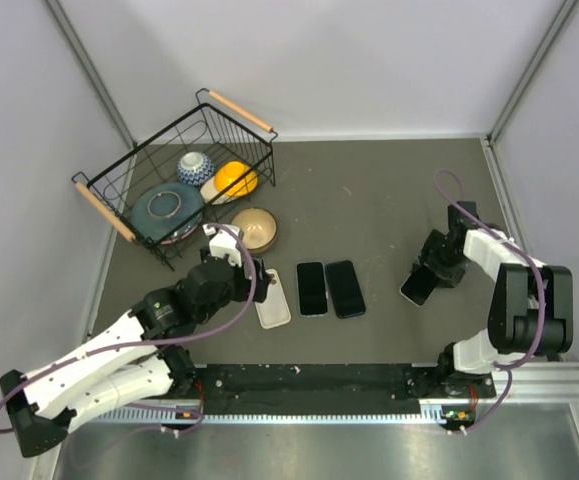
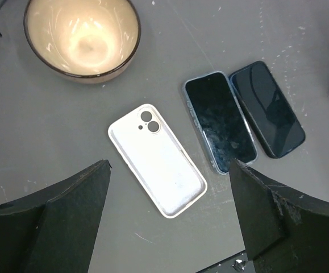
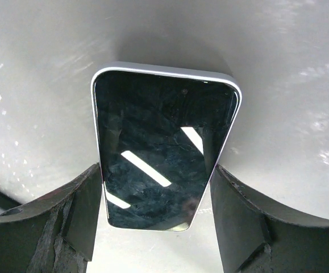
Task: Put the phone into the phone case
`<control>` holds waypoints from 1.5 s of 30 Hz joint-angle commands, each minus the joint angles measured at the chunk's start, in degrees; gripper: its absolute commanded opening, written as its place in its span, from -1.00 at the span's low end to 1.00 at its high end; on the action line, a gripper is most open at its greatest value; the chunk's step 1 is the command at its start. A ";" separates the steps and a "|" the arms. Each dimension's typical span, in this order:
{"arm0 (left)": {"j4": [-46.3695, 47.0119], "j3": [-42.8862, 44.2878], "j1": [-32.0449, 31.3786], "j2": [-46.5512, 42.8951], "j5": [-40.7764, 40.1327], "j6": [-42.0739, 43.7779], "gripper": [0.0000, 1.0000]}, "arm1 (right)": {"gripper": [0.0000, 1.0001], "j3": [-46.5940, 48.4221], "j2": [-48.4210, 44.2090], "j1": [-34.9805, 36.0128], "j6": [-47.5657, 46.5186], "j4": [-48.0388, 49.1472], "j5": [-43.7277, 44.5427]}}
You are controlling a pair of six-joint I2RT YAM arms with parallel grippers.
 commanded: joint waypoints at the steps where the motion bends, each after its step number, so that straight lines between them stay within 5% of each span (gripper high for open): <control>1: 1.29 0.24 3.30 4.50 5.08 -5.91 0.79 | 0.11 -2.24 -1.24 4.27 -8.17 8.06 -8.53; 9: 3.39 -3.71 19.54 6.80 23.71 -9.78 0.70 | -0.01 -2.07 -7.75 12.44 -11.16 5.25 -12.31; 13: 3.49 -3.45 21.33 6.10 26.80 -9.52 0.63 | -0.05 -1.28 -11.35 16.48 -9.49 3.14 -12.39; 18: -0.11 -0.12 21.59 4.69 24.69 -7.33 0.62 | -0.08 0.30 -14.78 22.44 -6.33 2.78 -13.98; 24: -7.58 5.51 21.94 2.58 12.67 -5.74 0.62 | -0.08 6.54 -13.47 35.89 -0.01 5.06 -11.97; 34: -11.46 8.33 22.03 -11.11 0.88 -5.66 0.71 | -0.08 22.34 5.40 58.65 9.66 15.00 -0.37; 45: -10.67 5.52 22.03 -19.83 -1.86 -4.25 0.76 | -0.10 35.55 22.92 66.84 7.91 16.23 12.91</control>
